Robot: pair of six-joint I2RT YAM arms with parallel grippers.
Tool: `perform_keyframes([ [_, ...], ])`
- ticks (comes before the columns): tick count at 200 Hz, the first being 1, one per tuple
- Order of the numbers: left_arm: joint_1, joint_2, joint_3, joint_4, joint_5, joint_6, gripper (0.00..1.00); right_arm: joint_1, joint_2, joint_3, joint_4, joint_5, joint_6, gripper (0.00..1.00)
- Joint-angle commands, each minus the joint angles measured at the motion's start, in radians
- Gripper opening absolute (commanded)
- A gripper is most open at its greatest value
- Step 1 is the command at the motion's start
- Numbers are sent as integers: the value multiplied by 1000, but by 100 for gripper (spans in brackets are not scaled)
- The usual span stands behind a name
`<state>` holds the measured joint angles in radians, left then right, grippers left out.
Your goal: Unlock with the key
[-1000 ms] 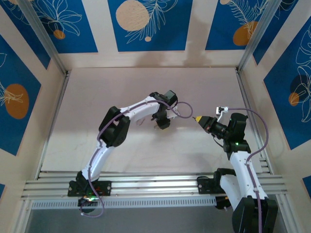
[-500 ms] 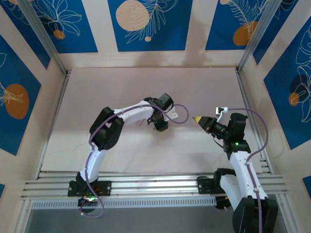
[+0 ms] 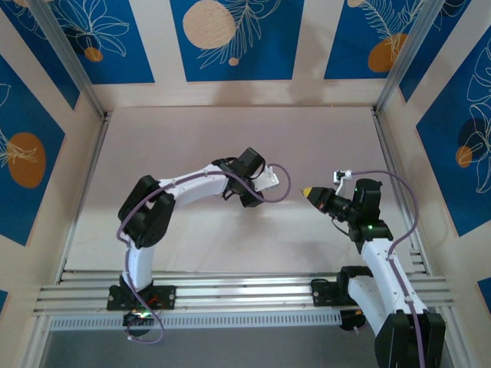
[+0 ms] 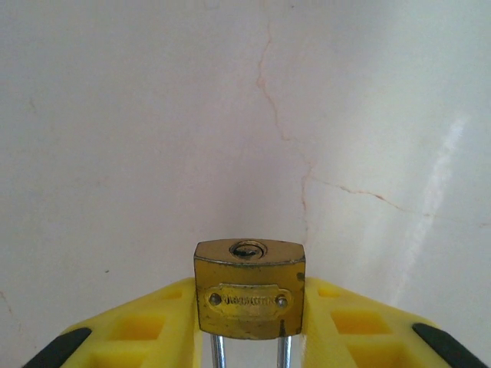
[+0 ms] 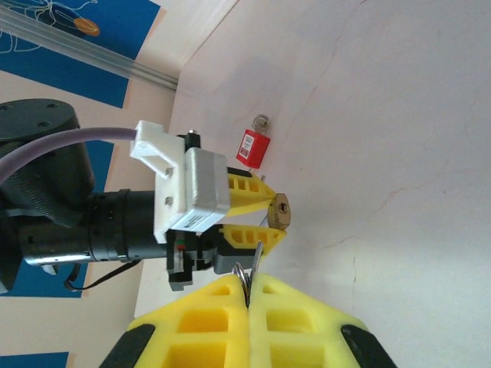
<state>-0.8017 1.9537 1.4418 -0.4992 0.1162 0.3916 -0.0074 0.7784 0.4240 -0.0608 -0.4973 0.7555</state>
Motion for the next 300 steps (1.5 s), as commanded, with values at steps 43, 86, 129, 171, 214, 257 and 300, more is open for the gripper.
perform_keyframes([
  [43,-2,-221,-171,162,79,52,32,70,40,11,61,-3,-31,0],
  [86,-29,-321,-265,242,39,79,30,135,75,41,75,-6,-55,0],
  [129,-69,-363,-315,283,-8,109,30,186,128,74,95,-51,-82,0],
  [171,-101,-382,-338,303,-49,132,30,212,175,79,141,-100,-81,0],
  [214,-138,-434,-388,364,-114,163,30,215,198,74,174,-148,-62,0],
  [257,-155,-486,-445,445,-166,199,30,222,192,61,196,-178,-49,0],
  [300,-170,-503,-480,489,-202,230,30,243,183,49,207,-189,-56,0],
])
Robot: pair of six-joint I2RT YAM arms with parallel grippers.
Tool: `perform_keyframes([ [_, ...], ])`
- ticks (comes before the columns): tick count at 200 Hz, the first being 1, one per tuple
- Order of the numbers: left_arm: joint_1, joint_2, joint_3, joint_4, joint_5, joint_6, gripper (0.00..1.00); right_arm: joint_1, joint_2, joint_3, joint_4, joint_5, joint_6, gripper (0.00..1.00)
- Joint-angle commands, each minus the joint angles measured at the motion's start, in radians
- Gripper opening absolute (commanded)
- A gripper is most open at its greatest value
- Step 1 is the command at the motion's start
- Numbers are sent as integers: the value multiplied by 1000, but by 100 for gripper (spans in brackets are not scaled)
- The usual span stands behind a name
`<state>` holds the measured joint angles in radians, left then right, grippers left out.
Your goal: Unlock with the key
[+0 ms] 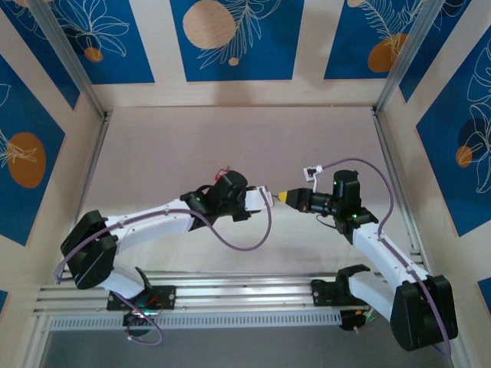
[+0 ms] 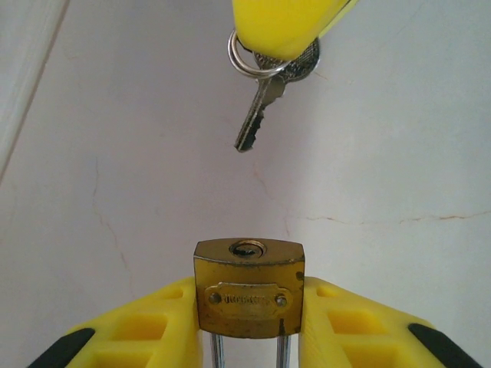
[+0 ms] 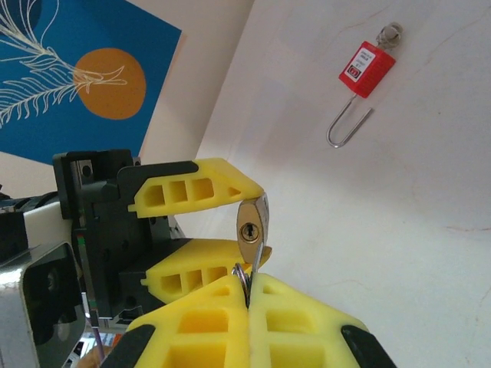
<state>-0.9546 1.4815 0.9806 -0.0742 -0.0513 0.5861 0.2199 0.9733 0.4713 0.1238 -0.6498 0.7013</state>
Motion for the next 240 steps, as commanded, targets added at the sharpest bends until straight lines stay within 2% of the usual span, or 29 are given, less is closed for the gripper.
perform_keyframes([
  [1,-17,-30,-20,66,-36,37,30,16,-12,2,22,-37,-2,0],
  [91,-51,-41,-32,80,-63,63,30,54,-4,7,4,-24,-40,0],
  [136,-61,-43,-34,82,-76,73,30,44,34,-14,66,-46,-13,0],
  [240,-64,-39,-36,86,-88,79,28,42,39,-18,43,-40,-24,0],
])
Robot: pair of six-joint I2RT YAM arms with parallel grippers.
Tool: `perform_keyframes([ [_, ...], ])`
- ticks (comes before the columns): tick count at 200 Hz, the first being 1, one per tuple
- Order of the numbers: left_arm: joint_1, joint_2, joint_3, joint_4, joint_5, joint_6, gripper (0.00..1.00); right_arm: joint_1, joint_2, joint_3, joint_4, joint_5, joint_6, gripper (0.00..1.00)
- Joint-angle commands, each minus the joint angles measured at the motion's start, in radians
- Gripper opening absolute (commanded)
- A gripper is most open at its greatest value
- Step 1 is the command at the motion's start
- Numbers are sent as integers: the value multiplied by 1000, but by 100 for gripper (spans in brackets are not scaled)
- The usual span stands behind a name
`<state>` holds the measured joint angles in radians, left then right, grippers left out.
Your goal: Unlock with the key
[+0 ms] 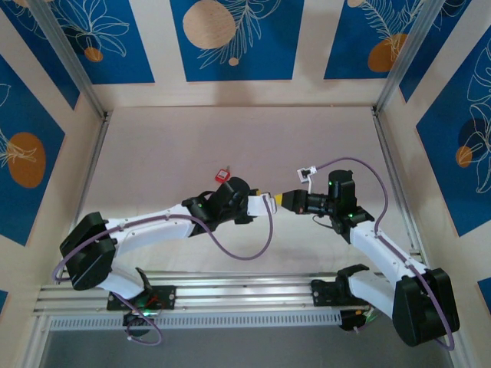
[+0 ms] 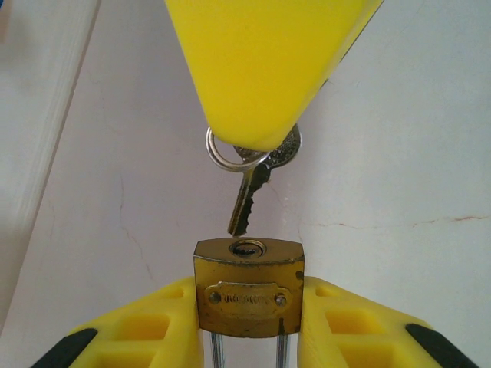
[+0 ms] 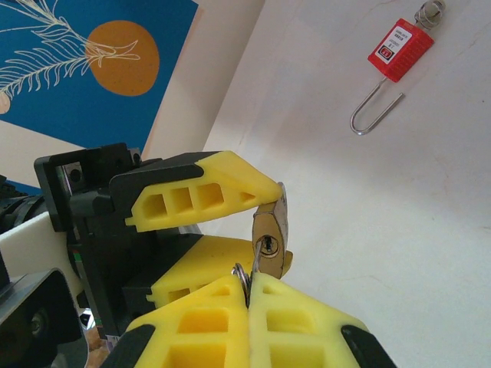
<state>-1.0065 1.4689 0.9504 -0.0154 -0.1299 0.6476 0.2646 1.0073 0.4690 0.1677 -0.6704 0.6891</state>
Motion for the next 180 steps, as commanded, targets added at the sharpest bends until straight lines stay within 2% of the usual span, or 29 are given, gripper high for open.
perform_keyframes([
  [1,-11,-27,-6,27,-10,17,28,-3,5,-15,-1,-19,-12,0],
  [180,-13,-11,2,20,-18,18,27,23,28,-16,16,-14,-7,0],
])
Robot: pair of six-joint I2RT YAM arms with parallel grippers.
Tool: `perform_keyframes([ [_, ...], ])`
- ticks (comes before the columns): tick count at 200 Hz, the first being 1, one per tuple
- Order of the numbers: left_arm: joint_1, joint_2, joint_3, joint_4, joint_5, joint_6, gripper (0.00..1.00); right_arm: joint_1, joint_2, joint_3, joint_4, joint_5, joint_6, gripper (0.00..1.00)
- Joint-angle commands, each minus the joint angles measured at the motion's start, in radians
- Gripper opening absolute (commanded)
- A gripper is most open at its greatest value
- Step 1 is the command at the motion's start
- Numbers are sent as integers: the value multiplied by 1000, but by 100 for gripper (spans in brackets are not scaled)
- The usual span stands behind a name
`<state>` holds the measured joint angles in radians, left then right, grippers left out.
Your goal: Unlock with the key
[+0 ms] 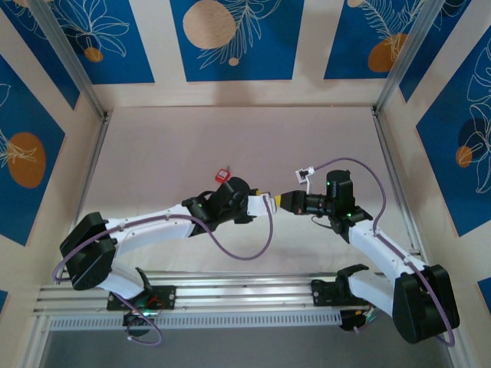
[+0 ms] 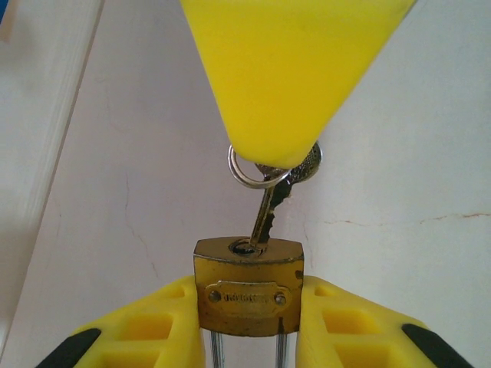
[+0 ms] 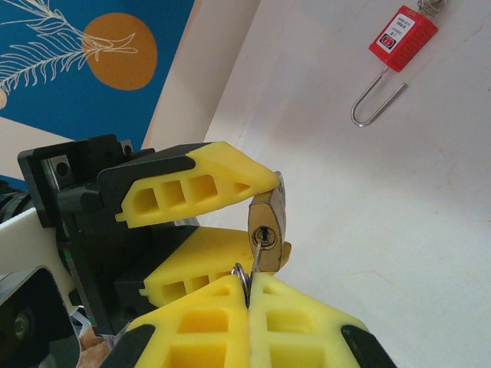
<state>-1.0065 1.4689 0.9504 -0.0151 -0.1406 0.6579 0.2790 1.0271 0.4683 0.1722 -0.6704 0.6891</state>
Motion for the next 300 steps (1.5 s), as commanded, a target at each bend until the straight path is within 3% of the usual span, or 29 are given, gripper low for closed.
perform_keyframes([
  [1,-12,-11,2,21,-7,8,27,9,8,-15,13,-14,-7,0],
  [158,-29,-18,15,7,2,-8,27,16,43,-1,17,-10,-18,0],
  [300,-39,-55,93,-90,132,-62,24,80,88,49,-94,61,-148,0],
])
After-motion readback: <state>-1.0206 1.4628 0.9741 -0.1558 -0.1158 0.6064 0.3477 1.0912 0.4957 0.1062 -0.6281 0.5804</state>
